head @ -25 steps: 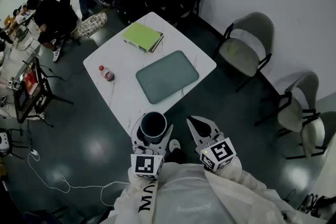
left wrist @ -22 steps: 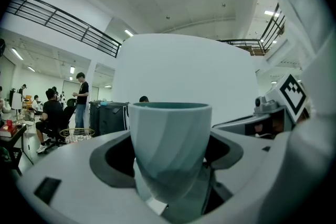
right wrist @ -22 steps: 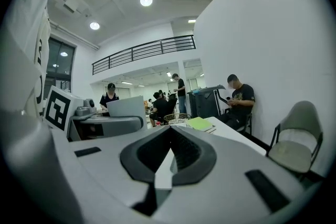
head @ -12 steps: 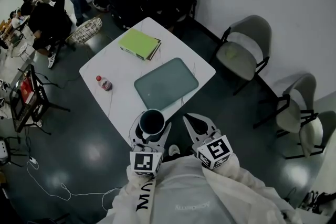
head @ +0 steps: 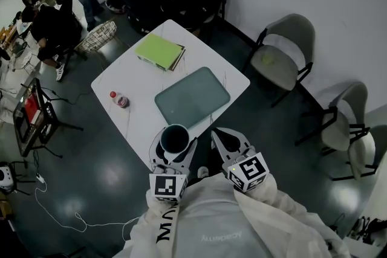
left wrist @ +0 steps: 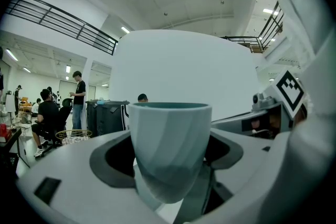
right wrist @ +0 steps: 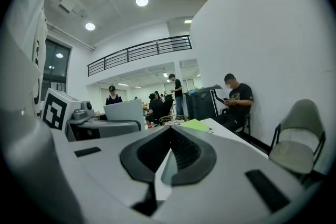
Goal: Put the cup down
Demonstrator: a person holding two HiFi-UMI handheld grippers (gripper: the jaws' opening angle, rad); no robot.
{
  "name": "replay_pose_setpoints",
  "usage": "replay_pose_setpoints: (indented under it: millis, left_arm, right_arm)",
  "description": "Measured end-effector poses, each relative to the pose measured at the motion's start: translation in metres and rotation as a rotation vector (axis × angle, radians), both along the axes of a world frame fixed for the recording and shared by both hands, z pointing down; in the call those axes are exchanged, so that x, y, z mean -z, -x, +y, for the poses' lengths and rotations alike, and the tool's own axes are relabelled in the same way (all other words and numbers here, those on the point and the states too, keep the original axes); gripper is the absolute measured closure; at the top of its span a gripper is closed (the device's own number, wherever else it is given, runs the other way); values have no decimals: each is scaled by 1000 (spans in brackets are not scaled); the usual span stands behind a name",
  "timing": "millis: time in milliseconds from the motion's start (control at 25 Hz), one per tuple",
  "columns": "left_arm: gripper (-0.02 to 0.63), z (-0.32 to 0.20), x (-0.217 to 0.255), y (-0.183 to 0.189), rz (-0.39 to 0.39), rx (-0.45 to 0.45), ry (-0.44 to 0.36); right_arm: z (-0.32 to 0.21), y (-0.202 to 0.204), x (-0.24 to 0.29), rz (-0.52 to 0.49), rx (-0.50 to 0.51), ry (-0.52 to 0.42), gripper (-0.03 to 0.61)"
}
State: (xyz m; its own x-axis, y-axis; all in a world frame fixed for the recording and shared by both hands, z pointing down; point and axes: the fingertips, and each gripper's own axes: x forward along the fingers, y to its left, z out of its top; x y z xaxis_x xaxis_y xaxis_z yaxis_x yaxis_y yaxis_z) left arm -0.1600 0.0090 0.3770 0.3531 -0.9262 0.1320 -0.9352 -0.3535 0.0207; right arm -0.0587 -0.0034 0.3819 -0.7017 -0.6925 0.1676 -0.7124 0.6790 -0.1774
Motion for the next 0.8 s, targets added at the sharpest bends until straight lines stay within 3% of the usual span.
replay_pose_setpoints:
  millis: [800]
  left_arm:
    - [230,-85,-14,-14,-1,-12,35]
  right_arm:
    - [-85,-24,-20,-25,-41,56,573]
